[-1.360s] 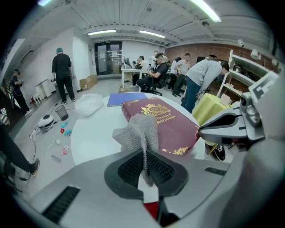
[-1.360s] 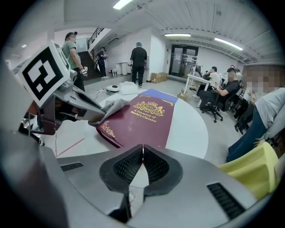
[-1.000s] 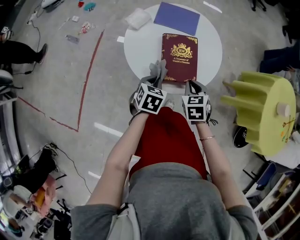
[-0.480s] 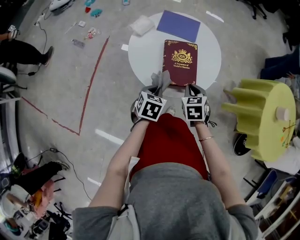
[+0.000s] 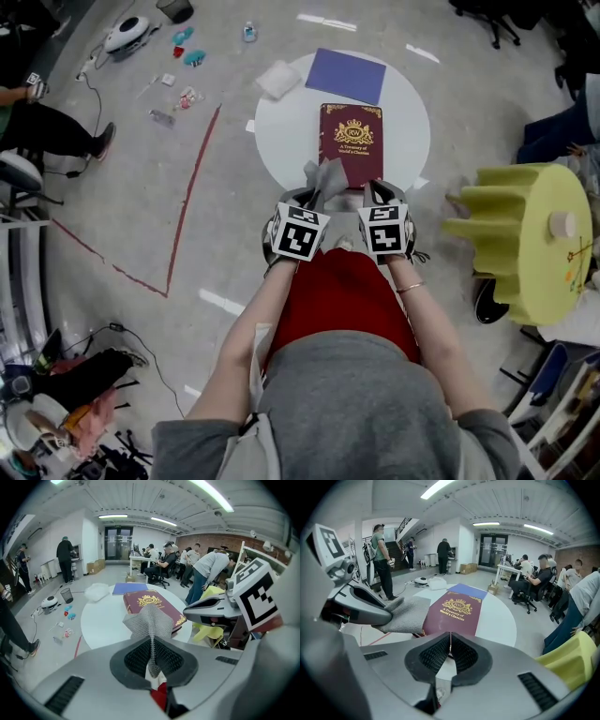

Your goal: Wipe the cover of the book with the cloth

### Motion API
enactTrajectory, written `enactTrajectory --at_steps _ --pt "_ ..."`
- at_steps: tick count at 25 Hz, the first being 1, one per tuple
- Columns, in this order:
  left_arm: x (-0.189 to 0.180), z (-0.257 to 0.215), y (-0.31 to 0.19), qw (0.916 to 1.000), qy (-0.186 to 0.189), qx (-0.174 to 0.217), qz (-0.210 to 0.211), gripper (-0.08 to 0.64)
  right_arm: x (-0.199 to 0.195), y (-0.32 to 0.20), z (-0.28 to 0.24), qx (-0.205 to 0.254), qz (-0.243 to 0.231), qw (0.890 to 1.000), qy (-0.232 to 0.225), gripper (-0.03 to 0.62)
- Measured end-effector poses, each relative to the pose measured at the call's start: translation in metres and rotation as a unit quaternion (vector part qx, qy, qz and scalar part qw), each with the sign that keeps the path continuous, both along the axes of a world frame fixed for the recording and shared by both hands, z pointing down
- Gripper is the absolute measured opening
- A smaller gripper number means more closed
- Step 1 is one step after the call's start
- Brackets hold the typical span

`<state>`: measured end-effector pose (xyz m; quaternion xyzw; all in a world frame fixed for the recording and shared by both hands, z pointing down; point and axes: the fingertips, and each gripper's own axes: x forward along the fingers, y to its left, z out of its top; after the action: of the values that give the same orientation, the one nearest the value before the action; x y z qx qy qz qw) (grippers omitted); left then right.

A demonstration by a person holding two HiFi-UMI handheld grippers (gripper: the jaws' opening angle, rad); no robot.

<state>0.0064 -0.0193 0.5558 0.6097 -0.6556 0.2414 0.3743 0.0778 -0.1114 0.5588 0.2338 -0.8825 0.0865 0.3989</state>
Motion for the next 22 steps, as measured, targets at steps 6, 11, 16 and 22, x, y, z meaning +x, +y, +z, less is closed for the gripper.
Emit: enactTrajectory --at_steps 6,11,16,22 --pt "0.002 -0.019 -0.008 0.9996 -0.012 0.024 -0.001 0.025 0.009 -0.001 -0.017 0.002 0.008 1.0 -0.024 0.029" --pt "0.003 -0.034 -0.018 0.9985 -0.026 0.048 0.002 0.025 0.019 -0.004 -0.034 0.001 0.019 0.999 -0.047 0.029" --pt "0.008 -0.052 -0.027 0.9969 -0.038 0.068 0.011 0.025 0.028 -0.011 -0.058 0.004 0.034 0.996 -0.081 0.029" --pt "0.012 -0.082 -0.039 0.9922 -0.052 0.11 0.027 0.025 0.034 -0.019 -0.086 0.004 0.049 0.99 -0.131 0.029"
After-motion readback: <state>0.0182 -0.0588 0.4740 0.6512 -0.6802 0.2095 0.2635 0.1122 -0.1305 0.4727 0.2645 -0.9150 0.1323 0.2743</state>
